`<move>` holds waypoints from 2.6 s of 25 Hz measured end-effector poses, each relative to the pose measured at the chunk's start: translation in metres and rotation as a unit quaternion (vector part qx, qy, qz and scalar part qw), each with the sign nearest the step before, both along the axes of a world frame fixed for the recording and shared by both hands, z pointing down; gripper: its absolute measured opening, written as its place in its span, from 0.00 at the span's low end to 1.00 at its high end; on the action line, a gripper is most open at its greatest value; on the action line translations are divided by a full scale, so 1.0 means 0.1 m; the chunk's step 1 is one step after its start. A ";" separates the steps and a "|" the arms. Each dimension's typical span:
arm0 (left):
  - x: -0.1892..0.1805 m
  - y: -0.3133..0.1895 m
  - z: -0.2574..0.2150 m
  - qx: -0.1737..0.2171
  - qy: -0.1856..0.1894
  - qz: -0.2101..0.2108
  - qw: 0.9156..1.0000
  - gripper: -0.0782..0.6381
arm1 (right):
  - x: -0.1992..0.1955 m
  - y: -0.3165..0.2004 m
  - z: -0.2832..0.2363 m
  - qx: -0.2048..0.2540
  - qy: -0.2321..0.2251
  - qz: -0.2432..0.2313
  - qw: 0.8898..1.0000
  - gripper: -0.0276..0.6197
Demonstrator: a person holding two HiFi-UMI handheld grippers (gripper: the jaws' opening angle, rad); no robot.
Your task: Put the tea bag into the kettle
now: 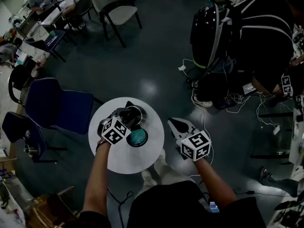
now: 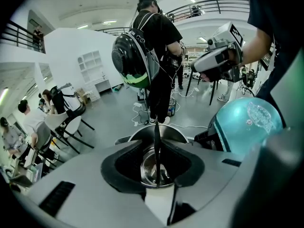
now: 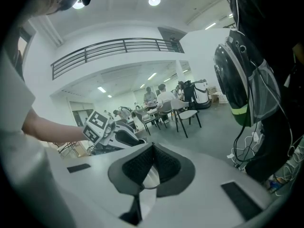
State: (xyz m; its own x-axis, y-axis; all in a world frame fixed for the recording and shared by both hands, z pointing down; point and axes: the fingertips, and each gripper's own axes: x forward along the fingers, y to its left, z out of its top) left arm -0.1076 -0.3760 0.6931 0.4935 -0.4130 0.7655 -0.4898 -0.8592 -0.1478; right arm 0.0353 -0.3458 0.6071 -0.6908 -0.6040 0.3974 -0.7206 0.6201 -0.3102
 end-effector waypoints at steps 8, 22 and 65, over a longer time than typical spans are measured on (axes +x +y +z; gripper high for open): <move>0.02 -0.03 -0.17 0.016 -0.002 0.009 1.000 0.27 | -0.01 0.00 0.01 -0.003 0.001 -0.001 1.000 0.07; -0.01 0.03 -0.39 0.032 -0.007 0.018 0.999 0.22 | -0.08 0.05 -0.03 -0.003 0.002 -0.004 1.000 0.07; -0.09 -0.03 -0.03 0.002 -0.002 -0.003 1.000 0.13 | -0.07 -0.06 0.08 -0.015 0.014 -0.008 1.000 0.07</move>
State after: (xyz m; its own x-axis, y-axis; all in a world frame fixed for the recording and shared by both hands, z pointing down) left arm -0.1163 -0.3787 0.6898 0.4875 -0.4182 0.7665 -0.4941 -0.8559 -0.1528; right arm 0.0278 -0.3519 0.6152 -0.6889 -0.5806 0.4338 -0.7191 0.6223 -0.3091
